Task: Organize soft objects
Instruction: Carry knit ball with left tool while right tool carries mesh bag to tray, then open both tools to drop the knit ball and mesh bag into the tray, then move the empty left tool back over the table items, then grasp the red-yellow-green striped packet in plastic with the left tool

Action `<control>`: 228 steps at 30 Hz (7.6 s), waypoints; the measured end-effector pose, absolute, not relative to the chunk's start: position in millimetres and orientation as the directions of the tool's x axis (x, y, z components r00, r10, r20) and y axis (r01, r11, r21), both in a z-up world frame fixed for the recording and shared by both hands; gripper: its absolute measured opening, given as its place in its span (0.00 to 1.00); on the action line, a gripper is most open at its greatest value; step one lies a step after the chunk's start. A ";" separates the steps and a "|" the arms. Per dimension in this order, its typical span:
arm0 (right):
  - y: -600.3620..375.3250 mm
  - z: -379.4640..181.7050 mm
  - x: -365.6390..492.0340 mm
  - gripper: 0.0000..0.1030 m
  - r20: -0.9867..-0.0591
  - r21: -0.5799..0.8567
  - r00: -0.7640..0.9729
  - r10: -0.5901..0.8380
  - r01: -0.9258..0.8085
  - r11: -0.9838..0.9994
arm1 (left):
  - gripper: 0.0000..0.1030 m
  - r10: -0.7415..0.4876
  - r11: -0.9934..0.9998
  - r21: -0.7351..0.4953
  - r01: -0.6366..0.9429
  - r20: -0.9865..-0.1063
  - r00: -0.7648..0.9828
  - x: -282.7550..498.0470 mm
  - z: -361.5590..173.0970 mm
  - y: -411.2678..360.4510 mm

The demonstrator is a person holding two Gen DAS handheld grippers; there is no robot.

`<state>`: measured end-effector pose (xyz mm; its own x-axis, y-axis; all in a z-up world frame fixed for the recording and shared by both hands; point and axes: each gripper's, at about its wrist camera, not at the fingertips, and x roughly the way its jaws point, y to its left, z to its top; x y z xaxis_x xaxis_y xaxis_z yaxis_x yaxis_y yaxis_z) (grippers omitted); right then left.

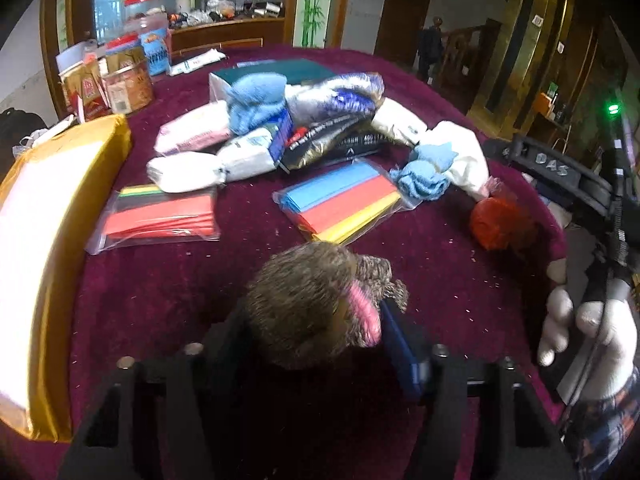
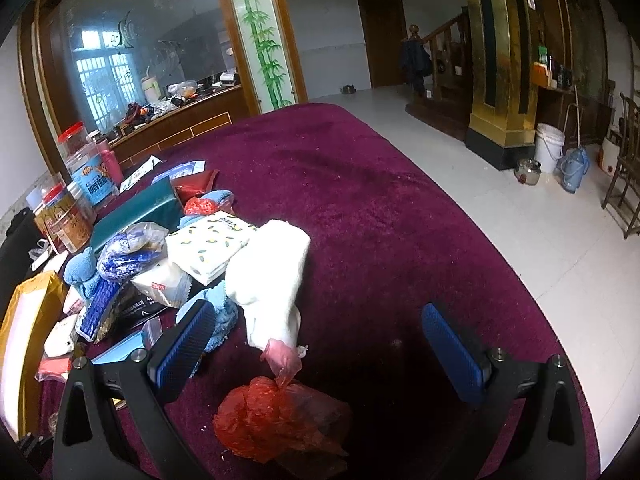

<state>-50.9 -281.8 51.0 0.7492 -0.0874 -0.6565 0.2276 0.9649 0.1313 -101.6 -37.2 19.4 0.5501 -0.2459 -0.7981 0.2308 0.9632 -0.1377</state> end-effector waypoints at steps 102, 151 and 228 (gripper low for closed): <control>-114.7 124.0 -102.1 0.45 -0.693 0.283 0.567 0.445 -0.353 0.891 | 0.63 -0.075 0.993 -0.115 -0.001 -0.655 0.752 -150.5 104.1 130.8; -139.7 116.7 -138.3 1.00 -0.464 0.132 0.871 0.163 -0.113 0.985 | 0.95 0.110 0.991 -0.002 -0.133 -0.543 0.832 -142.2 133.4 92.6; -261.7 56.5 -41.9 1.00 -0.631 0.184 0.775 0.025 0.118 0.976 | 0.91 -0.228 0.942 -0.056 0.332 -0.830 0.508 -64.3 48.4 -4.1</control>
<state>-41.9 -261.7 56.5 0.7751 0.0251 -0.6314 0.1182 0.9758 0.1840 -64.3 -4.1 48.4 0.5085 -0.2282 -0.8303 0.3315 0.9418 -0.0558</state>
